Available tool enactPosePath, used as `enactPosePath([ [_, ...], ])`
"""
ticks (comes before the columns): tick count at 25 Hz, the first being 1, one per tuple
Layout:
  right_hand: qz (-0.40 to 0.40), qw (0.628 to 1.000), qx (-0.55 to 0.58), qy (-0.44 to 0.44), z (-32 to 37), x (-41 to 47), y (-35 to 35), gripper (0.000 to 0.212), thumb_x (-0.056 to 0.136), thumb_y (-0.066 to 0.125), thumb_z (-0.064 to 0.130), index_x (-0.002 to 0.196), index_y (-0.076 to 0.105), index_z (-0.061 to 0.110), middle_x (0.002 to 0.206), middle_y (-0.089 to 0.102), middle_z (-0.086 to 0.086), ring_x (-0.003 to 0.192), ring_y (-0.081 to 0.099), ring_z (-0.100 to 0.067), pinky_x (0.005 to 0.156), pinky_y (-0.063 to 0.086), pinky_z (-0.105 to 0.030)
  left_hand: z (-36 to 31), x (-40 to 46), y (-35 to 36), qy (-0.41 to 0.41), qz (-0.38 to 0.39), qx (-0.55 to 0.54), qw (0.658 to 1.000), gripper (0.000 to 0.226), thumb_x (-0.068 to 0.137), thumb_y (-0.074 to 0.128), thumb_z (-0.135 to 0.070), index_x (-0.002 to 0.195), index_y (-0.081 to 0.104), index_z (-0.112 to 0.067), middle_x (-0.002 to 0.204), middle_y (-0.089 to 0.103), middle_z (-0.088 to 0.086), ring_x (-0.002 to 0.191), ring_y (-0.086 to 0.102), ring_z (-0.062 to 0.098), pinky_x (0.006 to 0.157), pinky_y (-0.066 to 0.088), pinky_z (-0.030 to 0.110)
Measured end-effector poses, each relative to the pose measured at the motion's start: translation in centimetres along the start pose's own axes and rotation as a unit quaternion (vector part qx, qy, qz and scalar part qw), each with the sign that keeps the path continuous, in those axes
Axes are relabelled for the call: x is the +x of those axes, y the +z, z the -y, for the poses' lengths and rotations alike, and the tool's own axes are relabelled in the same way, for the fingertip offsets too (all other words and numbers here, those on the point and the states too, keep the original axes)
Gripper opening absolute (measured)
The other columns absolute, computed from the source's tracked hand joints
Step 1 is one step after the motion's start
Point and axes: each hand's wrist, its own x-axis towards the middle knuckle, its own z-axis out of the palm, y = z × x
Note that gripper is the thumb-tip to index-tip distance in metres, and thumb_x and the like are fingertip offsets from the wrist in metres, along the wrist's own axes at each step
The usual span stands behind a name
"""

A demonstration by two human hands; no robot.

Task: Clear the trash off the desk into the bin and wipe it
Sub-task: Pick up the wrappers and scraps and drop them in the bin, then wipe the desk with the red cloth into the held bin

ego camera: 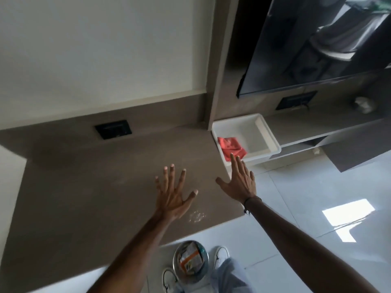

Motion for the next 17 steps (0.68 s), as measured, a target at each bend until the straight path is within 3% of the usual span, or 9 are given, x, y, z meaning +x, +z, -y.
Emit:
enactPosePath([
  [3,0.035,0.999,-0.013,0.029,-3.5,6.2,-1.2,0.105,0.078,0.056,0.065,0.157,-0.001,0.023,0.167,0.009,-0.003,0.153,0.013,-0.025,0.119,0.020,-0.058,-3.5,6.7,0.6,0.032,-0.017,0.007,0.999,0.082,0.094,0.025,-0.071,0.161,-0.001,-0.032,0.171,-0.016,0.008,0.157,-0.018,0.032,0.124,-0.008,0.061],
  [7,0.036,0.997,0.036,0.064,-7.6,14.8,-1.6,0.098,0.077,0.060,0.053,0.153,0.013,0.012,0.153,0.040,-0.014,0.137,0.041,-0.032,0.109,0.037,-0.047,-9.2,16.2,2.3,0.083,-0.023,0.023,0.996,0.073,0.096,0.030,-0.054,0.160,0.027,-0.017,0.170,0.023,0.012,0.157,0.017,0.036,0.122,0.021,0.061],
  [11,0.084,0.978,0.135,0.134,-10.3,21.2,-0.9,0.072,0.083,0.060,0.039,0.141,0.029,0.008,0.129,0.057,-0.021,0.113,0.058,-0.039,0.087,0.052,-0.046,-14.3,24.5,3.7,0.119,-0.016,0.031,0.992,0.050,0.095,0.057,-0.025,0.140,0.053,-0.005,0.143,0.061,0.016,0.140,0.049,0.035,0.117,0.040,0.048],
  [14,0.126,0.966,0.166,0.150,-11.6,23.4,0.2,0.059,0.085,0.060,0.037,0.132,0.041,0.006,0.123,0.061,-0.022,0.109,0.060,-0.040,0.085,0.054,-0.045,-17.1,27.6,4.2,0.137,0.045,0.041,0.989,0.054,0.084,0.066,-0.043,0.125,0.060,-0.008,0.124,0.066,0.012,0.118,0.060,0.029,0.108,0.046,0.041],
  [17,0.173,0.961,0.170,0.130,-12.6,24.7,0.3,0.048,0.083,0.062,0.019,0.129,0.054,0.009,0.127,0.061,-0.017,0.115,0.058,-0.035,0.092,0.051,-0.040,-19.0,28.2,5.8,0.103,0.072,0.049,0.991,0.069,0.070,0.067,-0.057,0.121,0.055,-0.013,0.119,0.062,0.013,0.111,0.059,0.033,0.102,0.047,0.046],
])
